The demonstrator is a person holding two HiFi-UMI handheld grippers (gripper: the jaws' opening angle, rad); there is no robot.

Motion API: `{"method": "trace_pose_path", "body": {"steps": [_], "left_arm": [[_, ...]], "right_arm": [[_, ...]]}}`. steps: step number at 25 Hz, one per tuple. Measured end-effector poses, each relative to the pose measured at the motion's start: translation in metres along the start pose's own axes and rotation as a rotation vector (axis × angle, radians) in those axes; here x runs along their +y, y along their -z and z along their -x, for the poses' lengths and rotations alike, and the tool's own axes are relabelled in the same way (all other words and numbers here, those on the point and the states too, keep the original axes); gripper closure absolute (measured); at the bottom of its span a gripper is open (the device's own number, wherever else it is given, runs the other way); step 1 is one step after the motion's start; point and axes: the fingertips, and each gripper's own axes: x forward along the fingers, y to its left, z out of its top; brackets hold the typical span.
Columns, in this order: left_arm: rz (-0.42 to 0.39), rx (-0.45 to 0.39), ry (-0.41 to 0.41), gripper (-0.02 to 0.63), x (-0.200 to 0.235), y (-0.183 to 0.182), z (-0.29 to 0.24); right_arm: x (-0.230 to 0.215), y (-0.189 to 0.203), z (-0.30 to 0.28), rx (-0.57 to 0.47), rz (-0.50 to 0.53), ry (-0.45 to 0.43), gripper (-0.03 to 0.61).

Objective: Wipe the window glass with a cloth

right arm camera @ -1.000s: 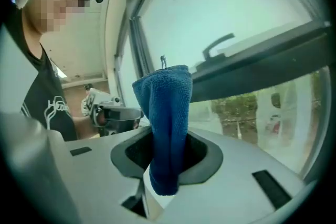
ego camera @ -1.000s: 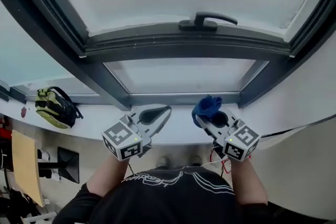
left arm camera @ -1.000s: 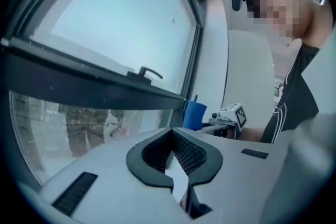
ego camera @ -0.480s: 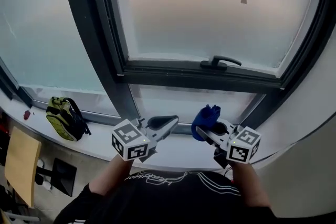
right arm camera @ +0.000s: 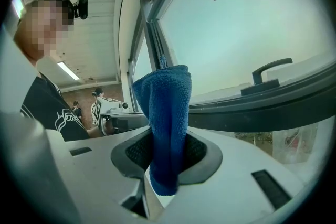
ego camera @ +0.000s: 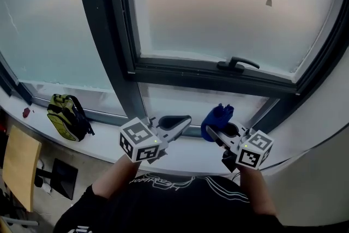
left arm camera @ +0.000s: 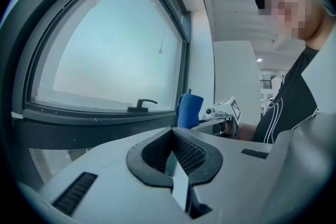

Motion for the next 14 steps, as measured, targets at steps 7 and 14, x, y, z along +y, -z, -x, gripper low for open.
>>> {"method": "trace_pose_path", "body": {"steps": [7, 14], "left_arm": [[0.017, 0.011, 0.014, 0.609, 0.007, 0.007, 0.003], [0.022, 0.023, 0.019, 0.609, 0.010, 0.014, 0.004]], "right_arm": [[0.000, 0.004, -0.012, 0.007, 0.023, 0.010, 0.486], [-0.002, 0.011, -0.015, -0.008, 0.004, 0.018, 0.486]]}}
